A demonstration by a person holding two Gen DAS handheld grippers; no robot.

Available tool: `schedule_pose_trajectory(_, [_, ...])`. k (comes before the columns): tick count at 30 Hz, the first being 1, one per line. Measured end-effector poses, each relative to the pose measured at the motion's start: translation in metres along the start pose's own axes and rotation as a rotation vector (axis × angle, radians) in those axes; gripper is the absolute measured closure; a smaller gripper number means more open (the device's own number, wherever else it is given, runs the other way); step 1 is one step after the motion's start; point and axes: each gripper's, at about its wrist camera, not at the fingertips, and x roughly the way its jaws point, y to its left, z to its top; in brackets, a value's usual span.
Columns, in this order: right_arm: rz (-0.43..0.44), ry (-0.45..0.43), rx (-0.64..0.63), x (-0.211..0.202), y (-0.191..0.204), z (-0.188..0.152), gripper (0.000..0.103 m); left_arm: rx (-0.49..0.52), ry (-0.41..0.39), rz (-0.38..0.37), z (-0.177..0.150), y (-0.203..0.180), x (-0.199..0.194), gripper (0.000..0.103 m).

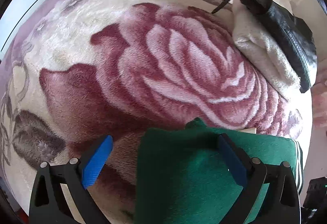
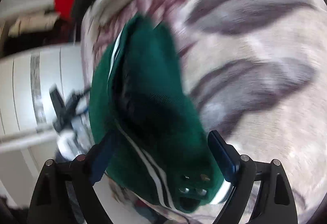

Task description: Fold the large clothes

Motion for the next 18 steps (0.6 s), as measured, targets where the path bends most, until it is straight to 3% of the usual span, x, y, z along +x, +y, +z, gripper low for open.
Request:
schedule_pose_trajectory(2, [-0.083,-0.003,-0.054,0.013,0.01,-0.003,0.025,0.03,-0.002,0.001,0.003,-0.007,0.001,0.0])
schedule_pose_trajectory(3, [-0.105,-0.015,-0.061,0.015,0.012,-0.005,0.055,0.042,-0.003,-0.001,0.003,-0.009,0.001,0.0])
schedule_pose_trajectory(4, [-0.025,-0.027,0.001,0.008,0.005,-0.009,0.084,0.057,-0.003,-0.011,0.004,-0.011,0.001,0.0])
schedule_pose_trajectory(5, [0.162,-0.047,0.13,-0.004,-0.011,-0.015,0.086,0.068,-0.003,-0.017,0.004,-0.012,0.001,0.0])
schedule_pose_trajectory(6, [0.263,-0.074,0.199,-0.008,-0.021,-0.02,0.088,0.076,-0.002,-0.027,0.004,-0.013,0.002,0.0])
schedule_pose_trajectory(7, [0.291,-0.096,0.232,-0.014,-0.032,-0.025,0.09,0.082,0.003,-0.043,0.003,-0.013,0.003,0.0])
schedule_pose_trajectory(9, [0.079,-0.127,0.267,-0.017,-0.057,-0.032,0.095,0.08,0.011,-0.045,0.002,-0.013,0.006,0.0])
schedule_pose_trajectory(10, [-0.042,-0.106,0.315,-0.012,-0.076,-0.036,0.095,0.077,0.012,-0.042,0.002,-0.012,0.005,0.0])
schedule_pose_trajectory(11, [-0.051,-0.083,0.418,-0.008,-0.101,-0.044,0.095,0.075,0.013,-0.042,0.001,-0.012,0.004,0.0])
schedule_pose_trajectory(13, [0.03,-0.06,0.51,-0.009,-0.118,-0.057,0.091,0.074,0.014,-0.05,0.0,-0.01,0.001,0.0])
schedule_pose_trajectory(14, [0.042,-0.068,0.49,-0.016,-0.117,-0.064,0.083,0.078,0.013,-0.048,-0.001,-0.009,0.0,0.0])
schedule_pose_trajectory(16, [0.019,-0.1,0.482,-0.027,-0.114,-0.077,0.021,0.079,0.009,-0.046,-0.004,-0.007,-0.001,0.0])
schedule_pose_trajectory(17, [0.016,-0.103,0.53,-0.027,-0.119,-0.089,0.013,0.076,0.009,-0.047,-0.005,-0.006,-0.001,0.0])
schedule_pose_trajectory(18, [0.032,-0.09,0.603,-0.019,-0.123,-0.099,0.013,0.069,0.01,-0.049,-0.006,-0.005,-0.001,0.0])
